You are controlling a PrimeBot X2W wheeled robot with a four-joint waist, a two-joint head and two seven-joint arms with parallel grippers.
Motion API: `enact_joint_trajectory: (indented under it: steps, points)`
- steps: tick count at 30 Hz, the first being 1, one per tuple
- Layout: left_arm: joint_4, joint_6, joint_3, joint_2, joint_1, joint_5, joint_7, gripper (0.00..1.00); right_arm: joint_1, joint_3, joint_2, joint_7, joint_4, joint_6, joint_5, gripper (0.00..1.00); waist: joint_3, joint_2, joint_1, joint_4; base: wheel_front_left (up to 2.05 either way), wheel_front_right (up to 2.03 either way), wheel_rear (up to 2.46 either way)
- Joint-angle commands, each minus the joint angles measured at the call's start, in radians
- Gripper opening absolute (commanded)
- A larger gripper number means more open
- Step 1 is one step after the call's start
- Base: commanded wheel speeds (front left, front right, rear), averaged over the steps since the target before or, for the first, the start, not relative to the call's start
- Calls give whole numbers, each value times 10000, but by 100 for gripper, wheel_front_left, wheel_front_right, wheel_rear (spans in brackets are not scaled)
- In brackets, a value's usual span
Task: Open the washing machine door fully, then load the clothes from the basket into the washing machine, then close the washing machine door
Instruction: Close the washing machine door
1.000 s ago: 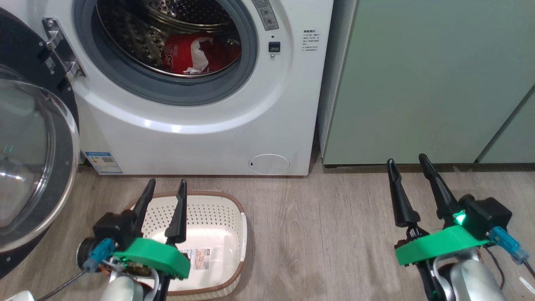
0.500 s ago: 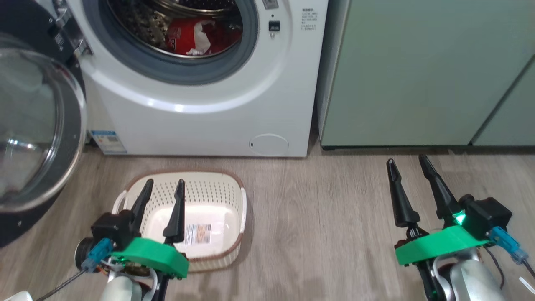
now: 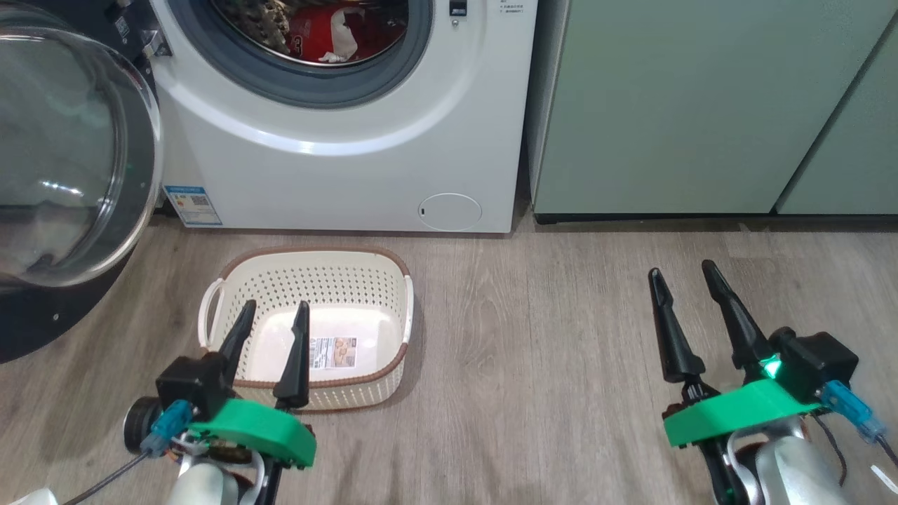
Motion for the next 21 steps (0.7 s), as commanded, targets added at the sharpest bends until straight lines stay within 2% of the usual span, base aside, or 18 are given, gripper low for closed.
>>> enact_joint_trajectory:
  steps: [1,21]
  points:
    - [-376,47,361,-5,-299,68,-93,100,-319,241,-29,-65,-319,0,33,100,-3,0,0,-7,0,0,0]
    - [-364,132,341,-5,-244,54,-93,100,-335,243,-29,-65,-280,0,26,100,-100,0,0,25,0,0,0]
